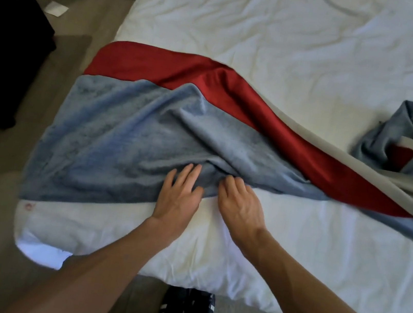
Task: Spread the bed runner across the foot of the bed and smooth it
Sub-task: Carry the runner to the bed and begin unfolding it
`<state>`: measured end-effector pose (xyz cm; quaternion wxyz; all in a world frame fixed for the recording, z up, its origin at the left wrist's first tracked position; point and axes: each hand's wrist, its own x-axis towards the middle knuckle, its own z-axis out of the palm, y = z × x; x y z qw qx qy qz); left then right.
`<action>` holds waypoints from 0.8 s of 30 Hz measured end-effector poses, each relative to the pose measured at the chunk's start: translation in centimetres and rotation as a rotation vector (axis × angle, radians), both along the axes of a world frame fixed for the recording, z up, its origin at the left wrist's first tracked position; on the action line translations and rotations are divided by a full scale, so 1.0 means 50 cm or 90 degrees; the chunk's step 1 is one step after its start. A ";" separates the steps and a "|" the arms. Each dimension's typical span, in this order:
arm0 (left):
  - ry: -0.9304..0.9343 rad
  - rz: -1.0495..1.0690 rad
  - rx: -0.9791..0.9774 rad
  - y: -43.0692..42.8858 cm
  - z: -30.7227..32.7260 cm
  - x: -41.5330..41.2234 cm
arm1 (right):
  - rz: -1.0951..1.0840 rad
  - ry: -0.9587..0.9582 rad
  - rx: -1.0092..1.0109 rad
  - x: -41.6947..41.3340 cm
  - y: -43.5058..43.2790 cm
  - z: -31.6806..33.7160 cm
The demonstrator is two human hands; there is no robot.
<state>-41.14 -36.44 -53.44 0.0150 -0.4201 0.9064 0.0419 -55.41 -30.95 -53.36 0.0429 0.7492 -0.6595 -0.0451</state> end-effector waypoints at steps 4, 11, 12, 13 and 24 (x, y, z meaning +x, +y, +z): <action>0.033 -0.003 0.008 0.009 -0.016 0.003 | -0.001 0.004 0.027 0.010 -0.010 0.005; -0.001 -0.049 0.081 0.052 -0.031 0.037 | 0.010 -0.037 0.001 0.022 0.060 0.005; -0.012 -0.056 0.092 0.061 -0.030 0.043 | 0.008 -0.050 -0.011 0.026 0.076 0.004; -0.023 -0.065 0.104 0.069 -0.029 0.049 | 0.006 -0.064 -0.020 0.032 0.091 0.002; -0.004 -0.118 0.139 0.098 -0.027 0.078 | -0.068 -0.199 -0.018 0.069 0.151 -0.016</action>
